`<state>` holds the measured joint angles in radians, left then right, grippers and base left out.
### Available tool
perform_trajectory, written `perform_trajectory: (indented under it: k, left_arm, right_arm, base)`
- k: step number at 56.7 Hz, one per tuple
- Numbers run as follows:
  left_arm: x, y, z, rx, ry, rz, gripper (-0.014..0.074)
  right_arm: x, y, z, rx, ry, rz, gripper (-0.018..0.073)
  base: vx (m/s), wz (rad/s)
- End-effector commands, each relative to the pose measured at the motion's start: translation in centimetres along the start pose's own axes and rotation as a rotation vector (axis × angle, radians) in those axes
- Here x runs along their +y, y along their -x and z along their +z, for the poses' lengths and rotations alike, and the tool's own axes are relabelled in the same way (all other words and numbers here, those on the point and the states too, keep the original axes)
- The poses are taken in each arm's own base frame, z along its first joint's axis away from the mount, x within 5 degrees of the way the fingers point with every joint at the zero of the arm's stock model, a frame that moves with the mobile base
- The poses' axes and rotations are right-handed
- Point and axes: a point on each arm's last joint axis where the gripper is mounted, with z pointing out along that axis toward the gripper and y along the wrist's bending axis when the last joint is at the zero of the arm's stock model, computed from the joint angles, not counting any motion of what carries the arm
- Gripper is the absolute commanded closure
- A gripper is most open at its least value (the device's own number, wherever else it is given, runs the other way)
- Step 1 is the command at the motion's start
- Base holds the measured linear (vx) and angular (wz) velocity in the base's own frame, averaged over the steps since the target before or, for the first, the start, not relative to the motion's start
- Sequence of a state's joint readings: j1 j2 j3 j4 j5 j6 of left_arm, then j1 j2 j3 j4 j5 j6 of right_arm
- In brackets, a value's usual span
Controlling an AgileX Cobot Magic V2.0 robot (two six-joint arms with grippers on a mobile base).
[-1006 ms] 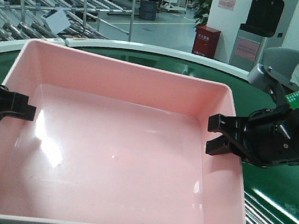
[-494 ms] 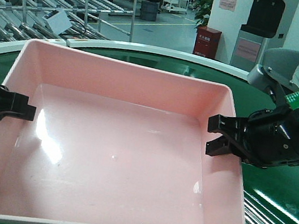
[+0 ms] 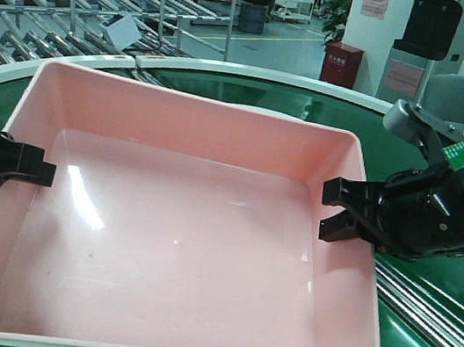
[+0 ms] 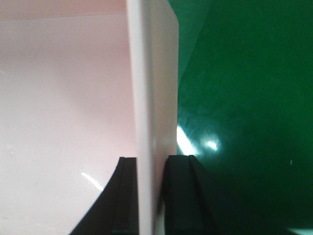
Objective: Grab pink bin and stack on right shelf
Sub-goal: 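Hold the pink bin with both grippers while the base drives to the table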
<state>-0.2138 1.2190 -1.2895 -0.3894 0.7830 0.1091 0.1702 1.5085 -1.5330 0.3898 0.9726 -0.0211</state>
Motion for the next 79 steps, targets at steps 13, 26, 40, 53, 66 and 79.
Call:
perform_trajectory:
  k: [13,26,40,53,66,79]
  left_arm:
    - [-0.66,1.68,-2.25,-0.156,-0.006,0.026,0.0601]
    - [-0.67,1.68,-2.29,-0.157,-0.006,0.026,0.0601]
    - [-0.67,1.67,-2.29,-0.155,-0.006,0.026,0.0601]
    - [-0.67,1.67,-2.29,-0.155,-0.006,0.026,0.0601]
    - [-0.67,1.67,-2.29,-0.155,-0.006,0.026,0.0601]
    - [-0.67,1.67,-2.29,-0.155,-0.006,0.026,0.0601]
  right_arm:
    - [-0.09,1.57,-2.47,-0.166,-0.037,-0.032,0.0568]
    - [-0.08,1.57,-2.47,-0.166,-0.036,-0.032,0.0568]
    - [-0.09,1.57,-2.47,-0.166,-0.037,-0.032,0.0568]
    - [-0.08,1.56,-2.47,-0.165,-0.036,-0.032,0.0568]
    - [-0.08,1.53,-2.47,-0.162,-0.036,-0.032,0.0568]
    - [-0.08,1.47,-2.46,-0.155,-0.036,-0.032,0.0568]
  base:
    - [-0.29,-0.05]
    - [-0.26,-0.25]
    - [-0.2,-0.54]
    - [-0.13,-0.77]
    - [-0.06,-0.87]
    - [0.05,-0.77]
